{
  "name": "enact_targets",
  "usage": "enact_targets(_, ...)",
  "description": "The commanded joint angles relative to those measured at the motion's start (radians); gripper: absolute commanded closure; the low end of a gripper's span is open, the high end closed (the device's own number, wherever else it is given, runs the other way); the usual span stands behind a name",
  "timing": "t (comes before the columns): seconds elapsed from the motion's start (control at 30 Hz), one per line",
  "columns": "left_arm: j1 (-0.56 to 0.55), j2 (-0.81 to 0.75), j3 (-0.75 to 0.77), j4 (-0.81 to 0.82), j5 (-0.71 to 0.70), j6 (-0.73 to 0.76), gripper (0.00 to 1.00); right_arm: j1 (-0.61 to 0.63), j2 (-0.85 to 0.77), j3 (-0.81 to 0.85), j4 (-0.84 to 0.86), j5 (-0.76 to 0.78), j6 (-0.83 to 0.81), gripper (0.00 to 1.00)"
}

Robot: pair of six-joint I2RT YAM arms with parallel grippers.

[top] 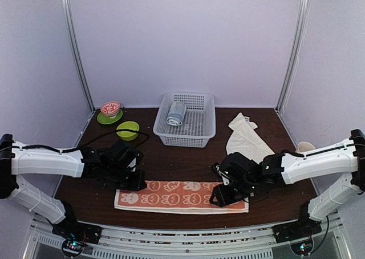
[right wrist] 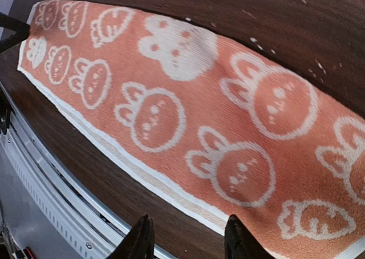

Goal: Roll the towels
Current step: Adjust the towel at the center of the board.

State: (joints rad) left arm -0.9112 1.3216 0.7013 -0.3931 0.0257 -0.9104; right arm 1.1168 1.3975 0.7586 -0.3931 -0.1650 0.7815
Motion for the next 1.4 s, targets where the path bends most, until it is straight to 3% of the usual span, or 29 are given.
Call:
enact_targets(0.0,-0.002,0.013,0.011,0.069,0.012,0.011,1.0,0.078,0.063,0.139,-0.067,0.147,-0.132,0.55)
enact_targets(0.33,-0.002,-0.049,-0.025,0.011,-0.028,0.008,1.0,0.184,0.314,0.339,-0.128,0.174,-0.36,0.55)
enact_targets(1.0,-0.002,-0.072,-0.062,-0.007,-0.06,-0.012,1.0,0.184,0.438,0.382,-0.132,0.231,-0.378,0.64)
enact_targets(1.37,-0.002,-0.079,-0.07,-0.01,-0.064,-0.014,1.0,0.184,0.414,0.376,-0.119,0.236,-0.36,0.92)
